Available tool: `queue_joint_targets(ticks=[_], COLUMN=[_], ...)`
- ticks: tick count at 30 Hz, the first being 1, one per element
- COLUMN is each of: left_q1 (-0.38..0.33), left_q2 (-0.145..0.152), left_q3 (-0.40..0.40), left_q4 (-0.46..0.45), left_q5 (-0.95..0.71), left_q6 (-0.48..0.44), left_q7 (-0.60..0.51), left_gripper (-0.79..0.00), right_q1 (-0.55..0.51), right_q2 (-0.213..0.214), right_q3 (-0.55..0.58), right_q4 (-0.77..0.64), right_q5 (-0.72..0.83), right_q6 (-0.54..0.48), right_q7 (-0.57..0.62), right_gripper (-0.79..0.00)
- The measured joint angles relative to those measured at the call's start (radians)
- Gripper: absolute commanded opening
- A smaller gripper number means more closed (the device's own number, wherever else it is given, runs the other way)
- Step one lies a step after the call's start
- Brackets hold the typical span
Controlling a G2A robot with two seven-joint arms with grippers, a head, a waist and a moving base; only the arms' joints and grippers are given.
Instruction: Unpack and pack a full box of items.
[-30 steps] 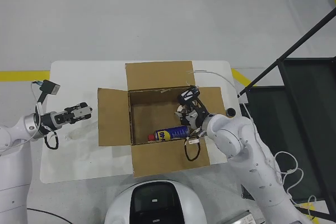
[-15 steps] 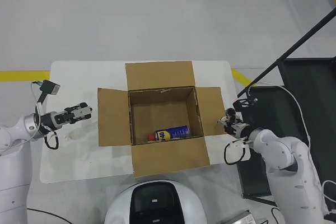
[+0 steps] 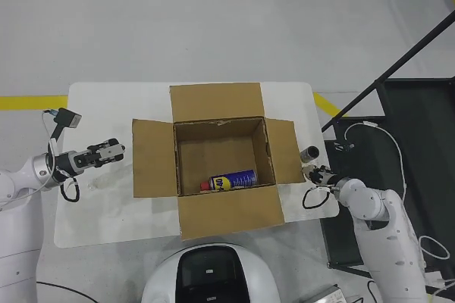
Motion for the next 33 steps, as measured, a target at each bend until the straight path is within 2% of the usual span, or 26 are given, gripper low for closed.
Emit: queue_joint_targets(ticks=[14,23,26,28,30,31,32,33], left_q1=[0.0,0.0,0.0,0.0,0.0,0.0,0.0,0.0], left_q2=[0.0,0.0,0.0,0.0,0.0,0.0,0.0,0.0], left_q3=[0.0,0.0,0.0,0.0,0.0,0.0,0.0,0.0], left_q4=[0.0,0.0,0.0,0.0,0.0,0.0,0.0,0.0], left_q5=[0.0,0.0,0.0,0.0,0.0,0.0,0.0,0.0], left_q6=[0.0,0.0,0.0,0.0,0.0,0.0,0.0,0.0], left_q7=[0.0,0.0,0.0,0.0,0.0,0.0,0.0,0.0], left_gripper=[0.0,0.0,0.0,0.0,0.0,0.0,0.0,0.0], right_q1=[0.061,0.142,0.167,0.181,0.198,0.204,0.21,0.213], right_q2=[-0.004,-0.006,-0.008,-0.01,-0.011,-0.011,-0.012,-0.012], right_q3=[-0.058,-0.107,-0.128,-0.141,-0.152,-0.155,-0.16,-0.163], right_q4=[0.197,0.304,0.34,0.363,0.388,0.396,0.406,0.41], right_q5=[-0.041,-0.071,-0.084,-0.089,-0.092,-0.093,-0.094,-0.096], right_q6=[0.068,0.074,0.078,0.078,0.078,0.078,0.081,0.083], right_q7=[-0.119,-0.144,-0.164,-0.17,-0.177,-0.181,-0.184,-0.185], right_gripper=[-0.785,-0.785,-0.619,-0.573,-0.453,-0.342,0.0,0.0])
